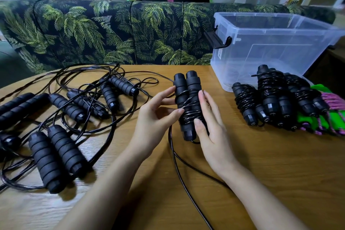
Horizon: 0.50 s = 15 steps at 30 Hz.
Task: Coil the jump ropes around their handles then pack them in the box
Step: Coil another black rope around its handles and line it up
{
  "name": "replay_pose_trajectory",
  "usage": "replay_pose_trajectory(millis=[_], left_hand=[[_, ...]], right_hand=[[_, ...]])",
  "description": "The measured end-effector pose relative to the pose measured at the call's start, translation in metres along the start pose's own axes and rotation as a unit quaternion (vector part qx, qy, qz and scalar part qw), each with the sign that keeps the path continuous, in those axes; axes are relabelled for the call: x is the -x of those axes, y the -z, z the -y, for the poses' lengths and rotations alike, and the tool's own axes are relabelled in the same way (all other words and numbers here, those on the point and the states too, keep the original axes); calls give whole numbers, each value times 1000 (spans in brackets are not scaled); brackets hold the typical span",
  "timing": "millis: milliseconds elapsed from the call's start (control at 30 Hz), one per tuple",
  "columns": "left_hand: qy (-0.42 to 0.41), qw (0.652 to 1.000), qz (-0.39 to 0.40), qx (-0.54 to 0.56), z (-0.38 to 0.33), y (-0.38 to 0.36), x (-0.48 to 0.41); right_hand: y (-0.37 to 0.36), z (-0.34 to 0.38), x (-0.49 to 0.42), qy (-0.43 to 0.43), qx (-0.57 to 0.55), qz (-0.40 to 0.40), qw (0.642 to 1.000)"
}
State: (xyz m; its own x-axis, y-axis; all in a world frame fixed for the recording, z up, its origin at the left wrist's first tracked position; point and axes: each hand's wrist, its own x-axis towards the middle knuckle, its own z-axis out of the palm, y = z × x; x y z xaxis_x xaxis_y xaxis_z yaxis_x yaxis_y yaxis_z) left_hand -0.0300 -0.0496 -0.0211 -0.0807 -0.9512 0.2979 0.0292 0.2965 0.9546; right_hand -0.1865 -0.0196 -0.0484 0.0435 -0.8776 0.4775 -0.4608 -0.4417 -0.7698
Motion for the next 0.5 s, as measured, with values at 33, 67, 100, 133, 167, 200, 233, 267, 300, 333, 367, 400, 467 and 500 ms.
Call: replay_pose_trajectory(millis=[33, 67, 100, 133, 167, 200, 233, 267, 300, 333, 367, 400, 467, 500], left_hand=[[-6, 1000, -2, -11, 1, 0, 0], [-11, 1000, -5, -24, 2, 0, 0], [-15, 999, -7, -35, 2, 0, 1], [-17, 999, -9, -42, 3, -1, 1], [-17, 999, -10, -43, 3, -1, 1], [-18, 999, -10, -40, 3, -1, 1], [-18, 999, -10, -36, 3, -2, 1], [-19, 999, -10, -36, 4, -2, 1], [-20, 999, -8, -37, 5, -2, 2], [-22, 999, -5, -38, 6, -1, 1], [-23, 999, -2, -39, 7, -1, 1], [-23, 999, 0, -39, 8, 0, 1], [-26, 999, 12, -42, 9, 0, 0], [-32, 998, 23, -47, 10, 0, 0]], right_hand=[[0, 0, 0, 0, 8, 4, 1000], [-1, 0, 0, -2, 20, 6, 1000], [-1, -1, 0, -4, 37, 6, 999], [-2, -1, 0, -6, 62, 1, 998], [-2, -2, 0, -5, 92, -7, 996], [-2, -3, 0, -3, 121, -15, 993], [-2, -2, 0, -5, 142, -19, 990], [-2, -2, 0, -10, 154, -19, 988], [-2, -2, 1, -16, 159, -16, 987], [-2, -3, 1, -20, 162, -12, 986], [-2, -3, 1, -23, 161, -10, 987], [-2, -4, 1, -24, 155, -11, 988], [-1, -5, 1, -18, 136, -14, 990], [-2, -4, 1, -12, 134, -15, 991]])
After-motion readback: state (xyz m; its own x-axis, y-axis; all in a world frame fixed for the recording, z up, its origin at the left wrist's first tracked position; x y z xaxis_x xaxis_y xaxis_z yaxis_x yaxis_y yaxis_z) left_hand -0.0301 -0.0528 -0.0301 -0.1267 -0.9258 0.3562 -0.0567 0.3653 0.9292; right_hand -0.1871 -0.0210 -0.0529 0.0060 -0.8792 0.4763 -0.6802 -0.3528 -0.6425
